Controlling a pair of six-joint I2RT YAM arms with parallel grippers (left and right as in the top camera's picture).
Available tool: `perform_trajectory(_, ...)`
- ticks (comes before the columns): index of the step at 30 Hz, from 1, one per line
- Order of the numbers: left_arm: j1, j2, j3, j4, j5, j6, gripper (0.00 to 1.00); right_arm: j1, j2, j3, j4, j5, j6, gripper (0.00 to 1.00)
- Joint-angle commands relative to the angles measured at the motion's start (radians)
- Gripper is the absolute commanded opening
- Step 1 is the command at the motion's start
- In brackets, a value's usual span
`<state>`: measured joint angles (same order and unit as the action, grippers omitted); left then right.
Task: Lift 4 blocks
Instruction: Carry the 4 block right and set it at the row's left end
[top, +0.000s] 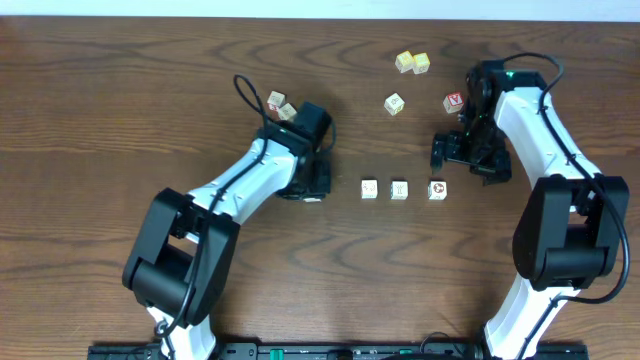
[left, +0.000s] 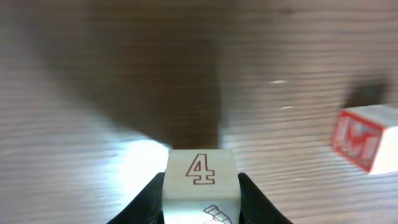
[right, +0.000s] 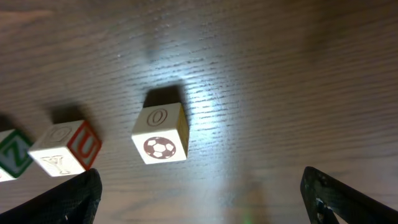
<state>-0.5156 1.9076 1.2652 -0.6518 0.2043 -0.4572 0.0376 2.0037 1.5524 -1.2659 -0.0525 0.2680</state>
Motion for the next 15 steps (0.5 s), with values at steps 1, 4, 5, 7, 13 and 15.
perform_trajectory(1,-0.044,0.008,0.022,0.04,-0.01,-0.028,0.24,-0.003,0.001,-0.012,0.003,-0.005,-0.011,0.99)
perform_trajectory(4,-0.075,0.008,0.022,0.068,-0.037,-0.039,0.25,-0.003,0.001,-0.012,0.003,-0.005,-0.011,0.99)
perform_trajectory(5,-0.083,0.008,0.022,0.069,-0.048,-0.043,0.25,-0.003,0.001,-0.012,0.003,-0.005,-0.012,0.99)
perform_trajectory(7,-0.108,0.008,0.022,0.071,-0.109,-0.061,0.25,-0.003,0.001,-0.012,0.002,-0.005,-0.016,0.99)
perform_trajectory(13,-0.111,0.008,0.013,0.062,-0.169,-0.061,0.25,-0.003,0.001,-0.012,0.002,-0.005,-0.015,0.99)
perform_trajectory(15,-0.111,0.01,0.013,0.063,-0.171,-0.065,0.25,-0.003,0.001,-0.012,0.002,-0.005,-0.015,0.99)
